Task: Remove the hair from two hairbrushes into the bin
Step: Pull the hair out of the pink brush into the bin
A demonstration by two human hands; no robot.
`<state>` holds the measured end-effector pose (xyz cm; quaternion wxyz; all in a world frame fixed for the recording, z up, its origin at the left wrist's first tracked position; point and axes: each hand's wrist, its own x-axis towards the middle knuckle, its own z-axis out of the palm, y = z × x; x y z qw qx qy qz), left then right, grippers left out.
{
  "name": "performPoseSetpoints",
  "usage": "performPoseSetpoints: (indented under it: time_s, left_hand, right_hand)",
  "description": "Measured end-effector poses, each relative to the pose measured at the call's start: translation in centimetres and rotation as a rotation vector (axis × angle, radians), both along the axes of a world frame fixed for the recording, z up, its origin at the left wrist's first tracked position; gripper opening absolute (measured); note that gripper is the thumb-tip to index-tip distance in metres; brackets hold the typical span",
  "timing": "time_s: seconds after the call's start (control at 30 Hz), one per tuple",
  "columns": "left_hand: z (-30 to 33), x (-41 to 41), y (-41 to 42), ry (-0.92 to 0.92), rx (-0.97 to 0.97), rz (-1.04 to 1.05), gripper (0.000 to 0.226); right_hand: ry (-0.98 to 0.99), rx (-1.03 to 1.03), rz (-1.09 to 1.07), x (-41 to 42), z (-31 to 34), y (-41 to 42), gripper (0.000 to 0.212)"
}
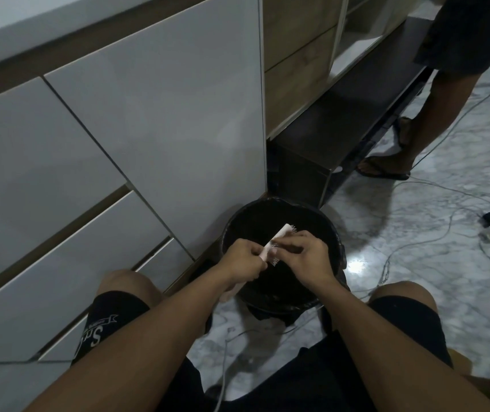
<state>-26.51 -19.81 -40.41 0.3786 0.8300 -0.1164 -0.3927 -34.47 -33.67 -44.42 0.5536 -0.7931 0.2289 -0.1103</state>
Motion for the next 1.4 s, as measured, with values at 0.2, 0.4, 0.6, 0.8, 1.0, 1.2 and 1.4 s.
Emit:
performPoseSetpoints:
  time_s: [0.2,0.4,0.6,0.8,1.0,1.2,1.4]
  left_hand:
    - [0.0,0.1,0.6,-0.04,0.046,-0.017,0.026]
    - [0.4,-0.1,0.6,-0.107,0.018,-0.059,0.028]
    - [-0.2,-0.4,0.6,-0.105,0.036,-0.067,0.031]
    - [0.2,0.0,-0.4,0.135,-0.072,0.069,0.016]
    - [0.2,0.4,-0.2,0.218,-0.11,0.101,0.021]
    - [-0.4,0.7,-0.1,0.249,-0.092,0.13,0.024]
    - [-0.9,0.7,0.2,0.3,-0.112,0.168,0.015]
  right_hand:
    - [0.013,0.095,-0.202,0.2,-0.8,-1.7,0.014]
    - [0.026,0.23,-0.18,0.1,-1.0,-1.3,0.021]
    - [0.085,0.211,-0.345,0.2,-0.7,-1.9,0.009]
    - [0.08,0.346,-0.255,0.0,-0.3,-1.4,0.022]
    - [0.066,0.324,-0.394,0.1,0.1,-1.9,0.017]
    - [0.053,0.294,-0.13,0.0,0.8,-0.1,0.028]
    - [0.044,0.169,-0.388,0.2,-0.1,-1.1,0.015]
